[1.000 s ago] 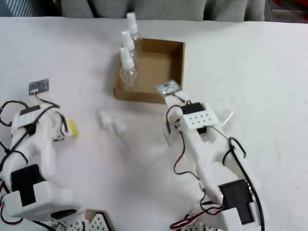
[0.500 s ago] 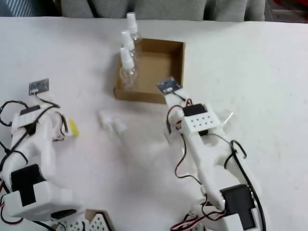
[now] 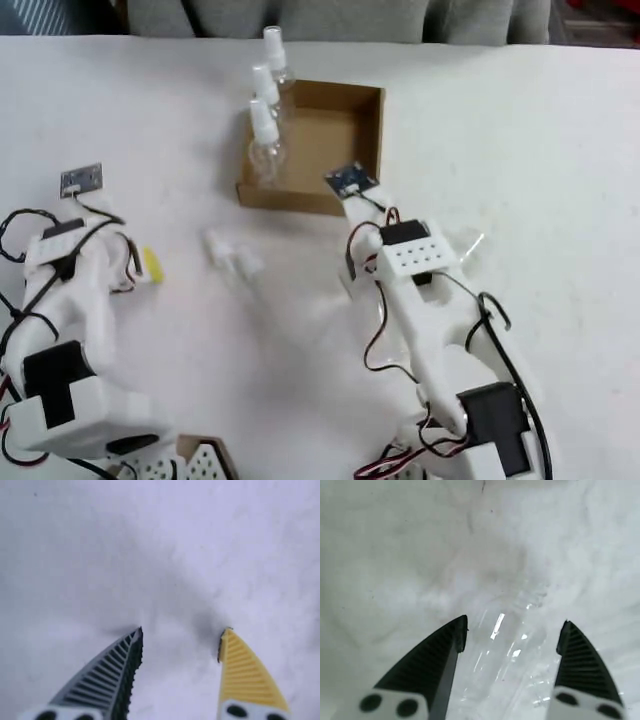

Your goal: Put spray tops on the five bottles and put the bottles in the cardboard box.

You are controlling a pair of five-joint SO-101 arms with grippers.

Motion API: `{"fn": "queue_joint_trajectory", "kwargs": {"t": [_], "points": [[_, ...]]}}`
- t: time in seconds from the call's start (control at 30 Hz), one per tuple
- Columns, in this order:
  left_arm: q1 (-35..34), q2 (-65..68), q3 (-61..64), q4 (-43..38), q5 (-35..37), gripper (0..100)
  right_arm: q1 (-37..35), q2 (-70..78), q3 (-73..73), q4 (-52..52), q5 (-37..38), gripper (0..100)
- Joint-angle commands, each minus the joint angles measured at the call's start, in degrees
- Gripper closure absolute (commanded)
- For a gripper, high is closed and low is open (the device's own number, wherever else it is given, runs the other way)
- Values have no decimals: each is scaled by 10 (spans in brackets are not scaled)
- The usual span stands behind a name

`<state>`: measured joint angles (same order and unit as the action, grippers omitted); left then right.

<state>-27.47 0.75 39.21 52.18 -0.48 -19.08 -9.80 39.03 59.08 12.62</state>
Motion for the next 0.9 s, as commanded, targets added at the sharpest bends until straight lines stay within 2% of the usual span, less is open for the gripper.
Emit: {"fn": "queue_joint_trajectory", "kwargs": {"t": [0.0,0.37,0.43,0.6,0.7,0.87], "points": [[0,-3,-18,13,-5,756,3,16,-24,-5,6,748],[0,-3,-18,14,-25,757,3,42,-34,-8,7,750],[0,-3,-18,14,-25,757,3,42,-34,-8,7,789],[0,-3,-18,14,-25,758,4,37,-34,-8,8,991],[0,-3,-18,14,-25,758,13,33,-35,-7,7,961],[3,-3,-18,14,-27,758,19,-42,-17,3,2,982]]}}
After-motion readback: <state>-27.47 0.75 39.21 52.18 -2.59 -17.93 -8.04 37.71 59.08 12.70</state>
